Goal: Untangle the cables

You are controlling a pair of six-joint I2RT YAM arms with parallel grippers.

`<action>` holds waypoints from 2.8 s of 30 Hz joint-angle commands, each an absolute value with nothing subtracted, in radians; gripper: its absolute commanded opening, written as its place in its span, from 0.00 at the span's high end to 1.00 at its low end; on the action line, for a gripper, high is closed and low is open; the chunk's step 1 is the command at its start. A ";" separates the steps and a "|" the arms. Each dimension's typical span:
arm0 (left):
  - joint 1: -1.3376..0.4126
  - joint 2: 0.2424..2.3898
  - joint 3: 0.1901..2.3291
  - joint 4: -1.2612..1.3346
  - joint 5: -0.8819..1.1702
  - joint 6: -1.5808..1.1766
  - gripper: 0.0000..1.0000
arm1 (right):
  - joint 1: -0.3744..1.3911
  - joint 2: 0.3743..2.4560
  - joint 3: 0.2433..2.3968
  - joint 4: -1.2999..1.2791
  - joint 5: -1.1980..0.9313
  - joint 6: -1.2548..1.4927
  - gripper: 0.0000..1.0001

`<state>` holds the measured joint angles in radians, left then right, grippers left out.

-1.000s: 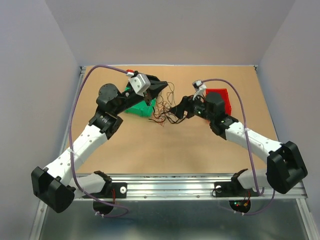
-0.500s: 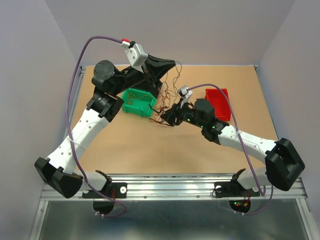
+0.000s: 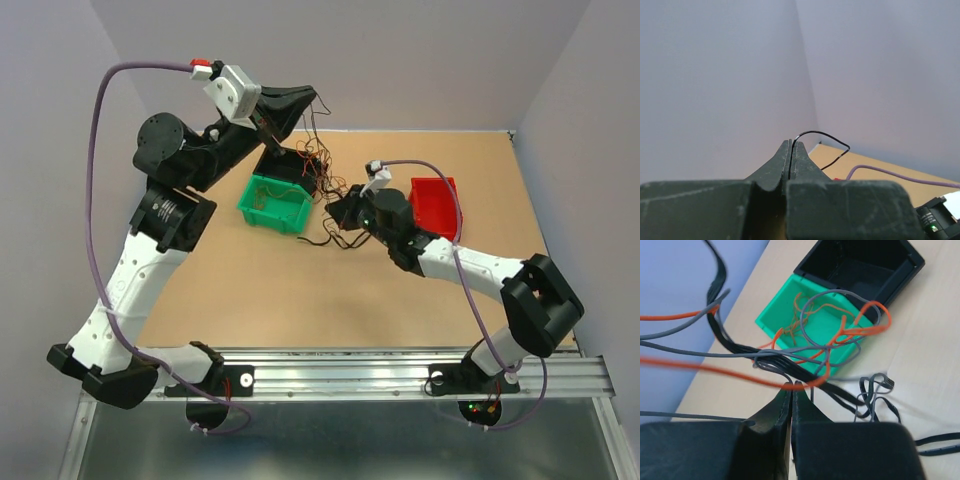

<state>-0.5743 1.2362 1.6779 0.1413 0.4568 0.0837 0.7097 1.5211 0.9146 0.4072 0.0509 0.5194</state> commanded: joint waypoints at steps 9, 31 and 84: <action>-0.574 1.014 1.697 0.451 0.034 0.143 1.00 | 0.588 1.569 0.897 0.161 0.288 0.735 0.97; -0.574 0.937 1.324 0.508 0.535 0.005 1.00 | 0.589 1.357 0.764 0.552 -0.361 0.421 0.20; -0.575 1.121 1.575 0.515 0.601 -0.248 1.00 | 0.813 1.494 0.842 0.583 -0.267 0.219 0.22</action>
